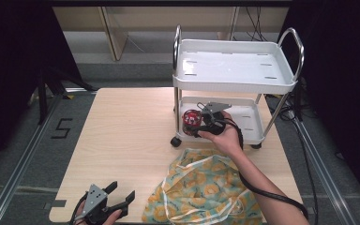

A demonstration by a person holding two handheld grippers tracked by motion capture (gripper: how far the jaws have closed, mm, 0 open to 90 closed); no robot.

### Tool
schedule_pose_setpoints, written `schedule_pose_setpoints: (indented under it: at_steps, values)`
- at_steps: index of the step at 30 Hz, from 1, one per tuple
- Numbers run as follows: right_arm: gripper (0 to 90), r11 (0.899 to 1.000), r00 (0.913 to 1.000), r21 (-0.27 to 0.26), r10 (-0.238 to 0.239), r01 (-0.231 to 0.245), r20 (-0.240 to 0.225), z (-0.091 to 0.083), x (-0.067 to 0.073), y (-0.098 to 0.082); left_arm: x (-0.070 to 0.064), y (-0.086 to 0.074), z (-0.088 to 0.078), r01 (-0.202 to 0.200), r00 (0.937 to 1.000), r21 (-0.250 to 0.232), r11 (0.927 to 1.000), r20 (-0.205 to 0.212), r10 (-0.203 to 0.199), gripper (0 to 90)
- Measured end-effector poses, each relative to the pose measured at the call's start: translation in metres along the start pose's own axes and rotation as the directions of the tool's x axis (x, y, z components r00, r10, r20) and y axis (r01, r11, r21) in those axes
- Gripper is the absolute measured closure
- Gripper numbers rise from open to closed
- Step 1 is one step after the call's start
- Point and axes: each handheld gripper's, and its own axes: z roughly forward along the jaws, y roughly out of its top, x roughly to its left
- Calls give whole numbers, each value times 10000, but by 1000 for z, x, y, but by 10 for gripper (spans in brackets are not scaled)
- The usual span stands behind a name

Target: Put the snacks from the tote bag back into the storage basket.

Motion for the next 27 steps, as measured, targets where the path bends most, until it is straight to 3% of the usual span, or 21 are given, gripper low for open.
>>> schedule_pose_setpoints:
  at_steps: [7, 9, 14, 25, 27]
  values:
    - [261, 9999, 9999, 98, 26, -27, 133, 2, 1, -1, -1, 0, 0, 85, 10000, 4, 10000, -21, -85, 240]
    - [261, 9996, 9997, 135, 232, -233, 50, 1, 2, -2, -1, 0, 0, 84, 10000, 5, 10000, -15, -84, 240]
    - [260, 9998, 9999, 186, 35, -38, 133, 5, 0, -4, 0, 0, 0, 73, 10000, 2, 10000, -22, -73, 240]
    - [260, 9997, 9996, 217, 139, -145, 262, 6, -2, -6, -1, 0, 0, 85, 10000, -8, 10000, -18, -85, 240]
    - [261, 9995, 9997, 239, 223, -225, 93, 6, -1, -6, -1, 0, 0, 83, 10000, -3, 10000, -20, -83, 240]
